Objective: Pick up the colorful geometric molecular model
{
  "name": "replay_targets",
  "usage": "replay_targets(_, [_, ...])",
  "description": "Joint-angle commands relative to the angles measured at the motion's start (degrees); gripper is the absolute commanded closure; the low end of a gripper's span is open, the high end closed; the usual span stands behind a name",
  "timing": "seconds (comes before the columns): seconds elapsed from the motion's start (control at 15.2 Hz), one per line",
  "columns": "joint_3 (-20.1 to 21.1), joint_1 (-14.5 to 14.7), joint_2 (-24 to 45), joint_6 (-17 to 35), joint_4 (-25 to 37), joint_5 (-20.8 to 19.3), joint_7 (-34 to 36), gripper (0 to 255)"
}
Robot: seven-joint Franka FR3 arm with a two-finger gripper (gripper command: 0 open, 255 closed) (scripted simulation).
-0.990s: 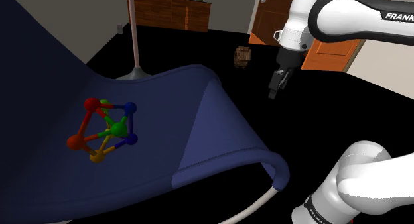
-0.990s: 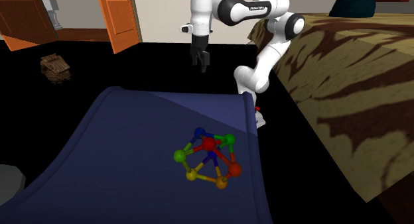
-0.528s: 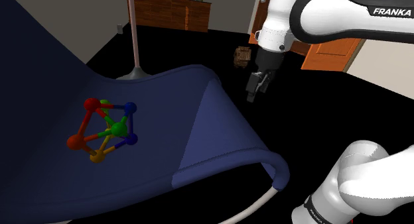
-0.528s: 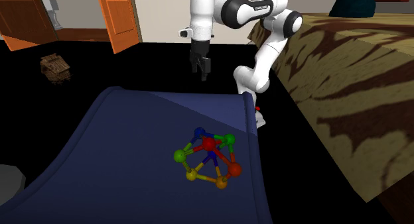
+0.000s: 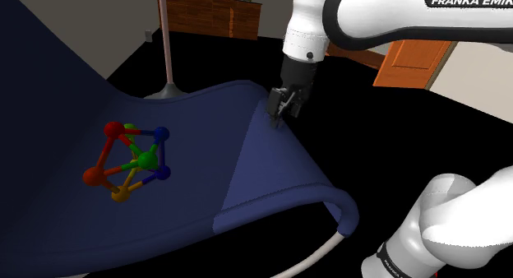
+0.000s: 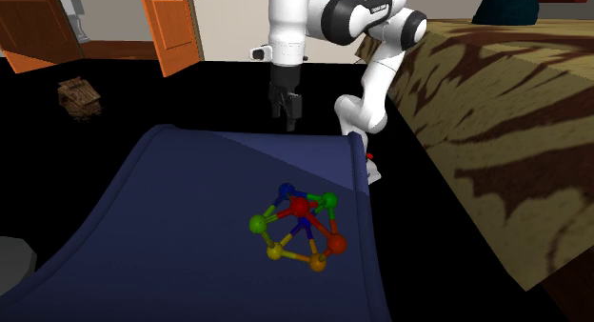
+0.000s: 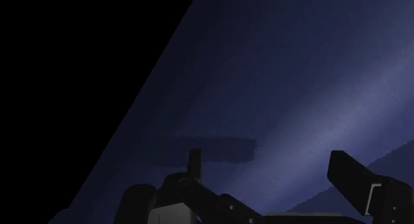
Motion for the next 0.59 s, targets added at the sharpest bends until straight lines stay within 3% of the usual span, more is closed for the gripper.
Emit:
replay_targets(0.0, [1.8,0.34,3.1,1.57,2.33,0.77,2.54,0])
replay_targets(0.53, [8.73,1.36,16.48,4.35,15.26,-0.67,12.92,0])
